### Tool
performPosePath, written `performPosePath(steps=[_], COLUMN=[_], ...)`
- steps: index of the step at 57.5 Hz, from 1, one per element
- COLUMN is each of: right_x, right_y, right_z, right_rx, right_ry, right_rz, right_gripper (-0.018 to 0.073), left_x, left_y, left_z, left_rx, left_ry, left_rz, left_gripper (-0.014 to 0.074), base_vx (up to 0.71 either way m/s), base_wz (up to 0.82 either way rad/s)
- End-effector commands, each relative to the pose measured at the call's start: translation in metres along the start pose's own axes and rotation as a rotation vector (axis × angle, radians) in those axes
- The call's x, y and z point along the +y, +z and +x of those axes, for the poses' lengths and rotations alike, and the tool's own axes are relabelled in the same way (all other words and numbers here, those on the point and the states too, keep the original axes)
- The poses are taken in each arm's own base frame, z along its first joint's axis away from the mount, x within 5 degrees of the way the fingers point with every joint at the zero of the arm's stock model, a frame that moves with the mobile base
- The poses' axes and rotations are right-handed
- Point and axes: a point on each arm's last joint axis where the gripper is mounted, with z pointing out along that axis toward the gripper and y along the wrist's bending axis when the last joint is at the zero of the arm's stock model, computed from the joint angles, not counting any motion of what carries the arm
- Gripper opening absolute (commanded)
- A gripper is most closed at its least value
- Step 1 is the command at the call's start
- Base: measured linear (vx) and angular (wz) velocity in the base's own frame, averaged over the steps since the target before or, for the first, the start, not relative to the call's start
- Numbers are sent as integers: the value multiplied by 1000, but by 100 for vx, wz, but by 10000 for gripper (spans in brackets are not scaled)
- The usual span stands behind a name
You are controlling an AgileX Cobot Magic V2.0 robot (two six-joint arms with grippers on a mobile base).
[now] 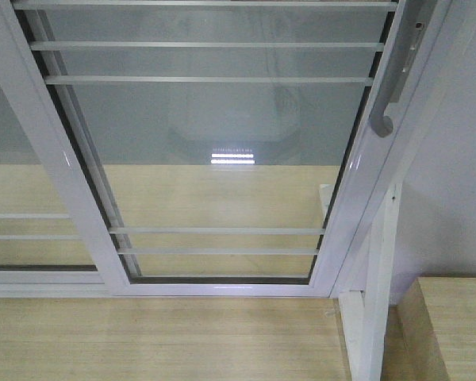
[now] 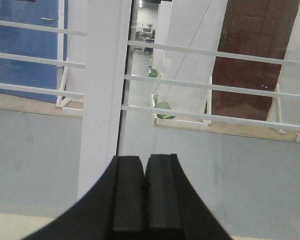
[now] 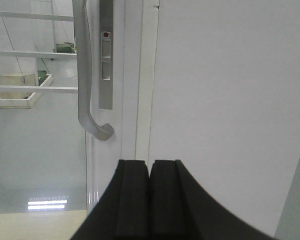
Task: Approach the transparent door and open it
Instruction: 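Approach closer and align the base with the door's silver handle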
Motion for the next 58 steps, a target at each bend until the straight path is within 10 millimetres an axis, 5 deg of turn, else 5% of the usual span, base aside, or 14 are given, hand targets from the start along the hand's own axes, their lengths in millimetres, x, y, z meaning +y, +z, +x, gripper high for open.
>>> performPosePath(steps=[1, 58], right_x=[0, 0], right_y=[-1, -1], right_z=[-3, -3], right_rx=[-79, -73], right_ry=[-4, -4], right_rz=[3, 4], right_gripper=[-8, -8], left_x=[0, -2], left_y=[-1, 0], left_z=[2, 2], left_rx=[-68, -67], left_ry=[-13, -15], left_rz=[16, 44], left_gripper=[-2, -2], base_vx=[8, 0], base_wz=[0, 0])
